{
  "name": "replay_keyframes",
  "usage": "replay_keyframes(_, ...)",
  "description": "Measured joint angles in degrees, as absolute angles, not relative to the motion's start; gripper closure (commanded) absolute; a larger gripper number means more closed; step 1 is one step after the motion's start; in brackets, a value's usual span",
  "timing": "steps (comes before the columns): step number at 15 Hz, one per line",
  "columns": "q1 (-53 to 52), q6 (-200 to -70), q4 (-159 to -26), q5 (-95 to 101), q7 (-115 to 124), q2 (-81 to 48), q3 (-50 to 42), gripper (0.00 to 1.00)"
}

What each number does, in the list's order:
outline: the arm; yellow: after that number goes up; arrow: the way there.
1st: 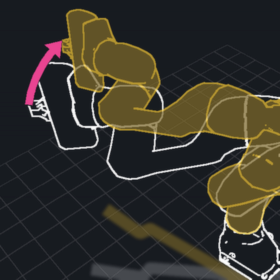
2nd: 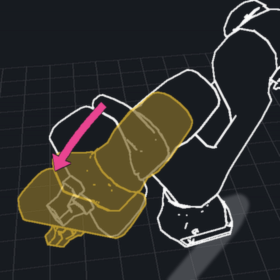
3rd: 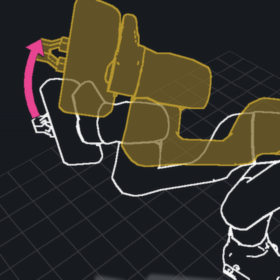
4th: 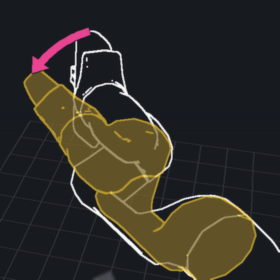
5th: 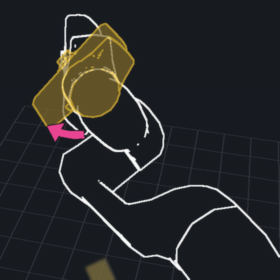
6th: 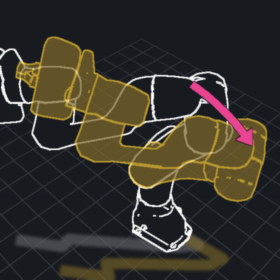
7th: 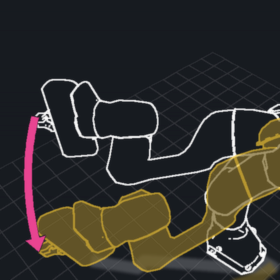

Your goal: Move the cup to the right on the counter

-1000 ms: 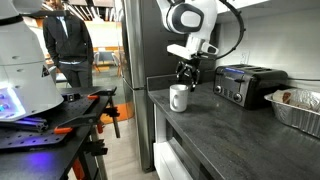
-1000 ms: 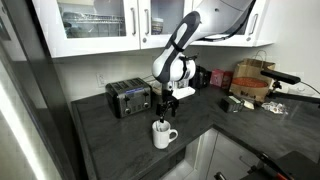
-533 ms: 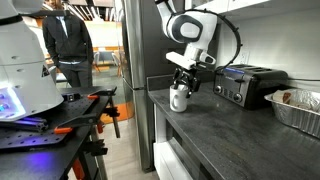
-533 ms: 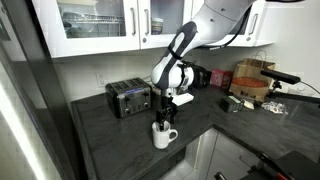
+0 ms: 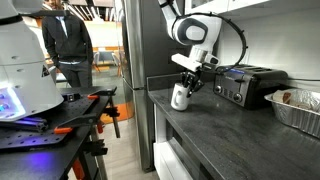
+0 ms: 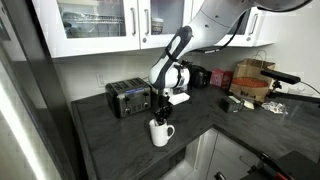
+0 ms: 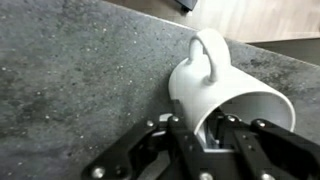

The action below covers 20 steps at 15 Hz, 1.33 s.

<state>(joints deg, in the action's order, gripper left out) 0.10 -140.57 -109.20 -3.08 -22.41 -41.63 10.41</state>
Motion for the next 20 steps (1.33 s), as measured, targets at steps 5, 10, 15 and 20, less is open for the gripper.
replay_keyframes(5,0.38,-140.62,-108.59,-2.74,-22.37,-42.51,9.76,0.97)
replay_keyframes(10,1.17,-142.49,-108.70,-2.49,-22.08,-42.14,7.52,0.97)
replay_keyframes(15,1.01,-144.06,-110.16,2.49,-17.25,-39.97,1.59,0.97)
replay_keyframes(20,1.23,-144.06,-111.08,4.69,-11.50,-38.80,-3.80,0.97)
